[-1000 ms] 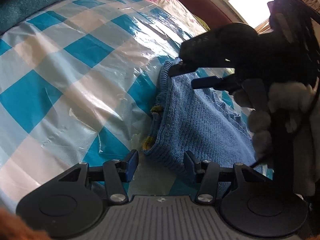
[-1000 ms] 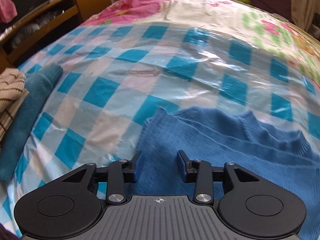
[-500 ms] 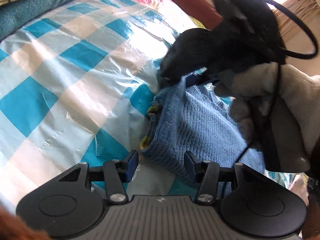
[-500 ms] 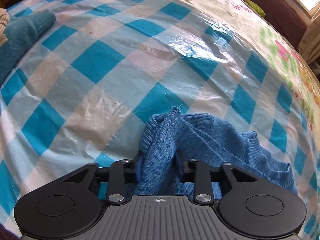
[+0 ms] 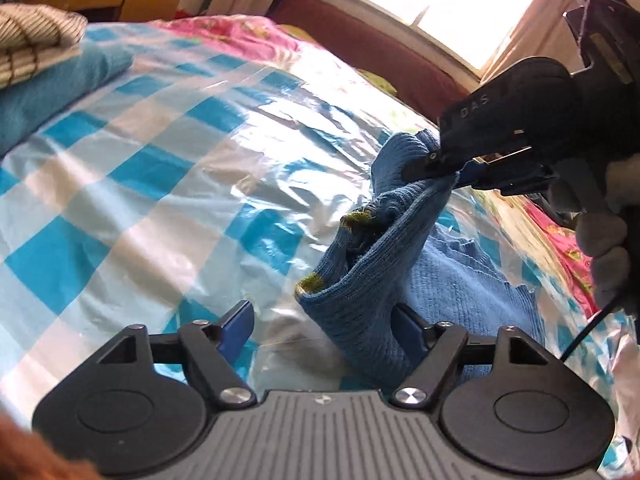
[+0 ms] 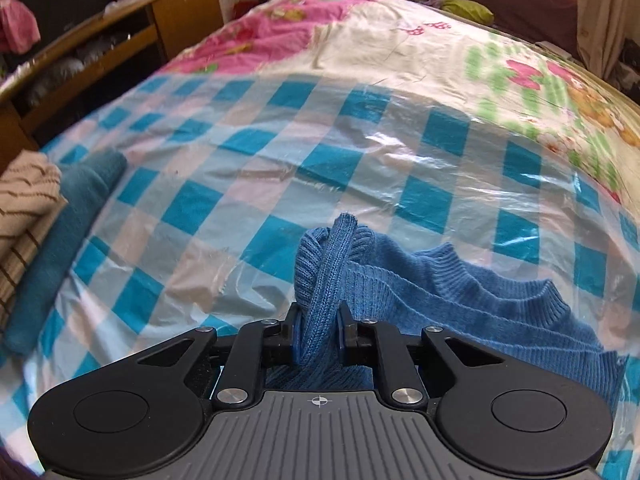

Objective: Fold small clothes

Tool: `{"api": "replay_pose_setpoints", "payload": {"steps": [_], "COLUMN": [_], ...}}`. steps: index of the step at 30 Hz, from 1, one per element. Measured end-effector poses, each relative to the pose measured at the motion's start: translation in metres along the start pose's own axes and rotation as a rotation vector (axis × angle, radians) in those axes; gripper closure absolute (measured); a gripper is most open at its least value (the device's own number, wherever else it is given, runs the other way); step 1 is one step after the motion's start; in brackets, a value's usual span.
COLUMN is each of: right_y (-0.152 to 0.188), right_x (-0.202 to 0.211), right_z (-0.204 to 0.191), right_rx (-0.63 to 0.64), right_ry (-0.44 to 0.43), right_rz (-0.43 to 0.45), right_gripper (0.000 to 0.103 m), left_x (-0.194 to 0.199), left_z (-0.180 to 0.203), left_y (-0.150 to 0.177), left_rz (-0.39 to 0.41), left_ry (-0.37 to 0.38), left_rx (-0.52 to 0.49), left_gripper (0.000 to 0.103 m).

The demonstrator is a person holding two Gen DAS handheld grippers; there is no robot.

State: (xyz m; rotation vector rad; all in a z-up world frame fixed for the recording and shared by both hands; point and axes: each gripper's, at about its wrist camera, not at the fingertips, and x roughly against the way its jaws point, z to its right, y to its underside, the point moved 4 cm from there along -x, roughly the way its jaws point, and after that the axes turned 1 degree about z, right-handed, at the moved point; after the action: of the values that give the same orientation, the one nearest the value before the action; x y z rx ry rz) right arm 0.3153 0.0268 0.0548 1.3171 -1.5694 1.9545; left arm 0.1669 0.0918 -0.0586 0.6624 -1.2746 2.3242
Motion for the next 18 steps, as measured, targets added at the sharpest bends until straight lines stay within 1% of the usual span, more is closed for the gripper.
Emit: {"api": "replay_pose_setpoints", "payload": {"steps": [1,2,5,6,8,9,10,11,13,15,18], "right_y": [0.002,0.004,0.009,0.011,0.015,0.016,0.017,0.019,0.024,0.029,0.041], "right_x": [0.005,0.010,0.019,0.023,0.029,0.033,0.037,0.042,0.051,0.061,0.074], "right_z": [0.006,0.012,0.028,0.034,0.046,0.051,0.058,0.066,0.082,0.104,0.139], "right_rx": [-0.016,-0.032,-0.075,-0.092,-0.121,-0.133,-0.145,-0.159,-0.187,-0.226,-0.298], "right_ry": [-0.013,-0.029,-0.060,-0.072,-0.091,-0.100,-0.111,-0.122,-0.134,-0.142,-0.157], "right_rz": [0.007,0.014,0.034,0.040,0.051,0.058,0.066,0.075,0.094,0.120,0.157], "right_gripper": [0.088,0.088,0.088,0.088,0.088,0.088,0.088,0.088,0.088,0.088,0.088], "left_x": [-0.002,-0.005,-0.019,-0.022,-0.025,-0.026,-0.026,-0.025,-0.019,-0.013,-0.009], "left_z": [0.003,0.006,0.016,0.019,0.028,0.033,0.040,0.048,0.069,0.094,0.133], "left_y": [0.000,-0.001,-0.003,-0.004,-0.006,-0.007,-0.009,-0.010,-0.011,-0.009,-0.002], "left_rz": [0.005,0.005,-0.024,-0.032,-0.045,-0.053,-0.057,-0.052,-0.037,-0.029,-0.025], "left_ry": [0.001,0.002,0.007,0.006,0.026,0.038,0.055,0.070,0.101,0.137,0.192], "left_rx": [-0.007,-0.008,-0.021,-0.025,-0.023,-0.026,-0.032,-0.044,-0.095,-0.160,-0.256], "left_gripper": [0.017,0.016,0.016,0.018,0.032,0.049,0.058,0.060,0.068,0.071,0.071]}}
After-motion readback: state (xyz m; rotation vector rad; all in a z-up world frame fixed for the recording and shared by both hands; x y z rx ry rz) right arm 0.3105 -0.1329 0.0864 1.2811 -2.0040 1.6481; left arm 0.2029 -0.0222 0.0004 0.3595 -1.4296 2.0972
